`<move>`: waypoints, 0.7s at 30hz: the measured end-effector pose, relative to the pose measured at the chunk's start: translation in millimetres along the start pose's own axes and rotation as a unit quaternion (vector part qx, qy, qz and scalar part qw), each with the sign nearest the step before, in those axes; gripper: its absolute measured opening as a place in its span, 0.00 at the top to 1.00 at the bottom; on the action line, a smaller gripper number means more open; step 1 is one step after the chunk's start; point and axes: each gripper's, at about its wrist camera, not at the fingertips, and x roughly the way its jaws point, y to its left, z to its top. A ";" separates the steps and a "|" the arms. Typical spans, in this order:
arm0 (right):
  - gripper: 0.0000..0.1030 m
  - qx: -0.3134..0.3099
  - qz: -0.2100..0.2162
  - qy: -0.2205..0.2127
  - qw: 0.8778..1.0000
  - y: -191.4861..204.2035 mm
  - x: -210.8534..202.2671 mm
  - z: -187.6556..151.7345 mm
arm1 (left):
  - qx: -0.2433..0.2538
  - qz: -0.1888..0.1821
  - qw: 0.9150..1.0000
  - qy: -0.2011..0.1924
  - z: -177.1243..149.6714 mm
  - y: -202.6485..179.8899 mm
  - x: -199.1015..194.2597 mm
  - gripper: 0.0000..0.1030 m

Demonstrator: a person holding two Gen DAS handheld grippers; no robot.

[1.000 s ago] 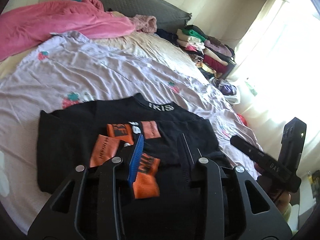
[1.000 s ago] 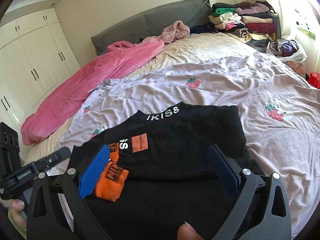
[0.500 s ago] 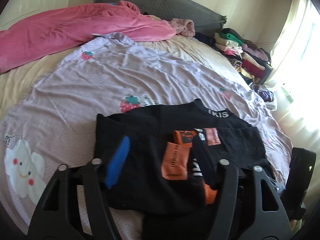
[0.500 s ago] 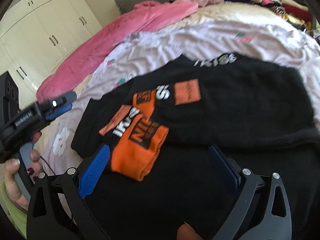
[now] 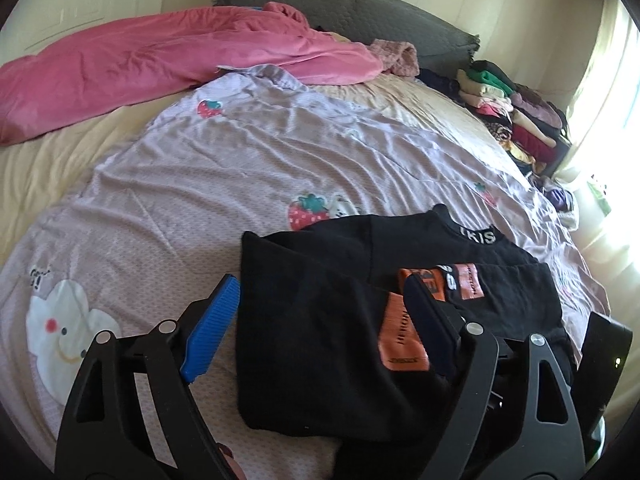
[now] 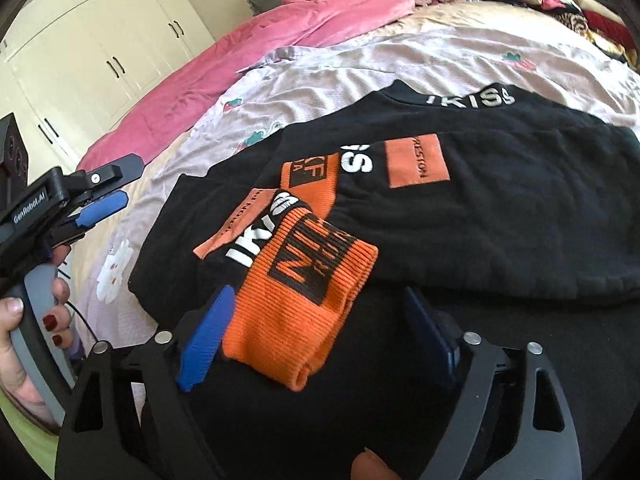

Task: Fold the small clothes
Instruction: 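Lift the open left tool away from the folded sleeve, then grasp the crossed orange cuffs with the right tool, straighten, release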

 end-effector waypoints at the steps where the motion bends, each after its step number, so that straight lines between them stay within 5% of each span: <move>1: 0.39 -0.001 0.004 -0.003 1.000 1.1 0.6 -0.1 | -0.002 0.002 1.000 -0.001 0.3 2.8 -0.2 0.25; 7: 0.81 -0.030 0.017 -0.024 0.999 11.8 -3.6 0.5 | -0.011 0.000 1.000 -0.009 2.3 8.1 -1.5 0.22; 21: 0.88 -0.109 -0.056 -0.135 0.983 29.2 -63.7 23.1 | -0.036 -0.015 0.999 -0.026 8.5 19.8 -8.6 0.22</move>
